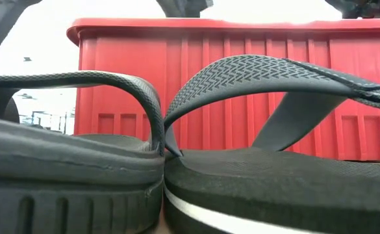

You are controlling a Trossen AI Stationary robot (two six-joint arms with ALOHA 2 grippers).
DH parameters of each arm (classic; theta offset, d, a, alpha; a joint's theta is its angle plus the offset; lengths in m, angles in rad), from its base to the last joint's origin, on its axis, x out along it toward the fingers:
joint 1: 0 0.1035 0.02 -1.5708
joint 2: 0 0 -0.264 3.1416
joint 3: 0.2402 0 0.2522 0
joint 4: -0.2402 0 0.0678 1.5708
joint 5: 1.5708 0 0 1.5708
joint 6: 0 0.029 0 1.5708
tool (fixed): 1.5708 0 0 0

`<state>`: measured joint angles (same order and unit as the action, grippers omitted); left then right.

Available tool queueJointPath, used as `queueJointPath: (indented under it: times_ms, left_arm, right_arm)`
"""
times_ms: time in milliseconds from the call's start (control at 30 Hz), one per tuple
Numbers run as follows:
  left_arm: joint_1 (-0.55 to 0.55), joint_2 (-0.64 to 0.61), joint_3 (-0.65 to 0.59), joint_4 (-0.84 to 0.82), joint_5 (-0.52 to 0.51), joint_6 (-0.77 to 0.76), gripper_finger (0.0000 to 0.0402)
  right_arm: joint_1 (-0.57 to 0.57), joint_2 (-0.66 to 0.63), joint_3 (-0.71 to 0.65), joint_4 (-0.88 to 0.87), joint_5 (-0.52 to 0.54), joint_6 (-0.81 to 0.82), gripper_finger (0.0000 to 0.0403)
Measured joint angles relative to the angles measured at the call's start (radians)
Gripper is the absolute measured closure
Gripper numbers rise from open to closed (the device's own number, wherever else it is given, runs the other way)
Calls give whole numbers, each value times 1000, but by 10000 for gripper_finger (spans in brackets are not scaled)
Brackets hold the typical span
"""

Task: Pick and place slides into bin
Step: Put the black slipper into the red bin

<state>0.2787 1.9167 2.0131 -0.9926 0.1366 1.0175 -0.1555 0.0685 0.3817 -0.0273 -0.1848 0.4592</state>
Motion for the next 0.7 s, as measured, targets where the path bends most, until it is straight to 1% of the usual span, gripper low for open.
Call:
queueJointPath:
  times_ms: [33, 100, 133, 200, 233, 300, 333, 433, 500, 567, 633, 700]
  left_arm:
    - [-3, -53, 1, 0, 7, 1, 270]
    - [-12, -158, 1, -1, 75, -4, 313]
    - [-16, -206, 2, -1, 134, -21, 336]
    - [-20, -288, 3, -5, 280, -101, 380]
    - [-19, -319, 3, -17, 352, -154, 390]
    - [-15, -375, -4, -61, 462, -238, 392]
    - [-19, -402, -18, -86, 496, -270, 393]
    - [-37, -470, -96, -163, 572, -335, 400]
    - [-48, -512, -191, -186, 605, -371, 400]
    - [-70, -548, -299, -148, 638, -434, 401]
    - [-112, -578, -414, -67, 664, -535, 401]
    - [-173, -599, -523, 5, 639, -636, 401]
  right_arm:
    - [0, 0, 0, 0, 0, 0, 403]
    - [0, 0, 0, 0, 2, 0, 403]
    - [0, 0, 0, 0, 3, 1, 403]
    - [0, 0, 0, 0, 6, 3, 403]
    - [0, 0, 0, 0, 6, 4, 403]
    - [0, 0, 0, 0, 12, 4, 403]
    - [0, 0, 0, 0, 26, 4, 403]
    - [0, 0, 0, 0, 58, 4, 403]
    - [0, 0, 0, 1, 61, 4, 403]
    - [0, 0, 0, 3, 59, 5, 403]
    - [0, 0, 0, 14, 57, 20, 403]
    - [0, 0, 0, 17, 54, 25, 403]
